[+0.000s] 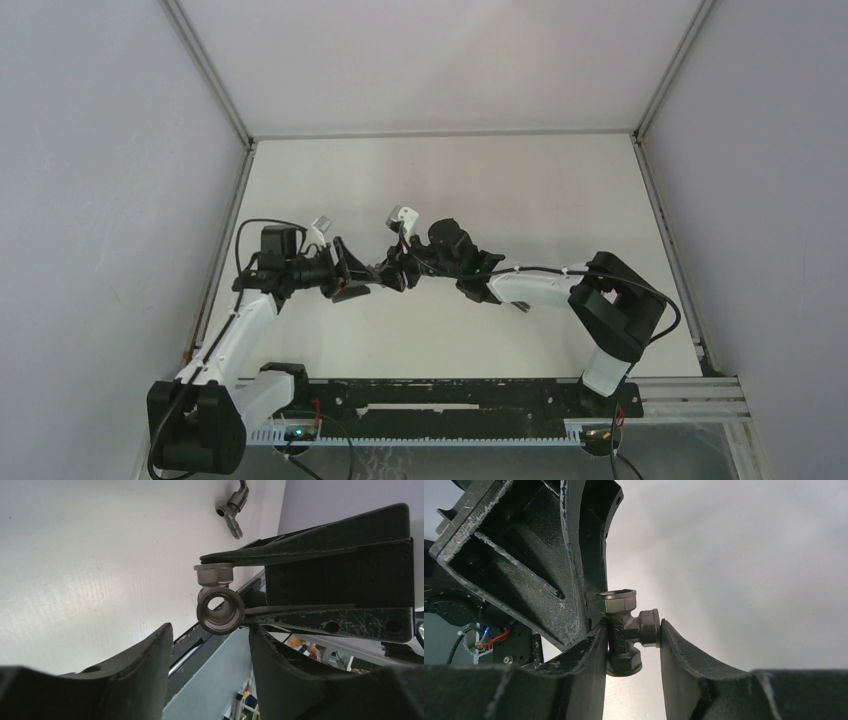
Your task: Install the water faucets
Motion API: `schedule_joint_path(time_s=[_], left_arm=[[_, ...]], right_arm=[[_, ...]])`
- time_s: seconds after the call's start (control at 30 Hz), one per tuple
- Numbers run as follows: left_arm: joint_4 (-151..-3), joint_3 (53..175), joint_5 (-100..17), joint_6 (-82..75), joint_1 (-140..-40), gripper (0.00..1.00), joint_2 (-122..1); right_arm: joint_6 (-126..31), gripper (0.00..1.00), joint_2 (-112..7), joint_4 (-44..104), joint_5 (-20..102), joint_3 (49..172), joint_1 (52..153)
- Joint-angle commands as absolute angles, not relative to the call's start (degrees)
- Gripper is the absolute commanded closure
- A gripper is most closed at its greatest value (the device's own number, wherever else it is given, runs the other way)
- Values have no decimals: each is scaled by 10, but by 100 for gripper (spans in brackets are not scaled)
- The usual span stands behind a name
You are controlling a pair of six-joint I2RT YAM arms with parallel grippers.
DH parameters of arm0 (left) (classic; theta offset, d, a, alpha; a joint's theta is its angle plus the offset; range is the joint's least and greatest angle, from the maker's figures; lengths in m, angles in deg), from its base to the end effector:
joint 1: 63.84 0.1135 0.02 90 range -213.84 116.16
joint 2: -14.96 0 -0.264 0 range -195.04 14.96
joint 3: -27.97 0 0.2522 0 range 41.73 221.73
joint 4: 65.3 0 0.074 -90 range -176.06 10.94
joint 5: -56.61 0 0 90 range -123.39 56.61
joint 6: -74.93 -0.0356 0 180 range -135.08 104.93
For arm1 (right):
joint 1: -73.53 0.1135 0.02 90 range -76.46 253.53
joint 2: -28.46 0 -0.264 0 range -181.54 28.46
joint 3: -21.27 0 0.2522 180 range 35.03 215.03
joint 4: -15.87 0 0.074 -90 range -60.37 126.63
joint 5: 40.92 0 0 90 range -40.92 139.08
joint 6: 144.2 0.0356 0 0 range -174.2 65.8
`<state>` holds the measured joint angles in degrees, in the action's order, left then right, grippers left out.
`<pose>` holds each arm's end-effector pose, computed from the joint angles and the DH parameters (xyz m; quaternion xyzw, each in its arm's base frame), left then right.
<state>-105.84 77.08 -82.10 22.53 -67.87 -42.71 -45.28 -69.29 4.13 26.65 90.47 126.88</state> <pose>0.1897 -0.0402 0.2253 -0.1086 0.8588 -0.4743 0.1602 0.2156 0.3126 0.2236 -0.4051 0.6852 0.4360 0.4198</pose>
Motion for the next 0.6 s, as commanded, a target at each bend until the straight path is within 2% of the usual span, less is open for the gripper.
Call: schedule_joint_path(time_s=[0.0, 0.07, 0.13, 0.23, 0.27, 0.5, 0.57], left_arm=[[-992, 760, -828, 263, -683, 44, -433], [-988, 760, -826, 265, -682, 51, -435], [-988, 762, -824, 265, -682, 53, -439], [-991, 765, -809, 269, -682, 34, -433], [-994, 766, -796, 273, -682, 32, -429], [-960, 744, -730, 334, -681, 49, -379], [-952, 739, -714, 351, -681, 50, -361]], right_arm=[[-442, 57, -677, -7, 238, 908, 1279], [-442, 57, -677, -7, 238, 908, 1280], [-444, 57, -677, -7, 237, 908, 1282], [-446, 57, -675, -1, 236, 907, 1283], [-447, 57, -674, 0, 236, 908, 1283], [-452, 57, -669, 9, 238, 907, 1284], [-453, 57, -670, 9, 237, 908, 1283]])
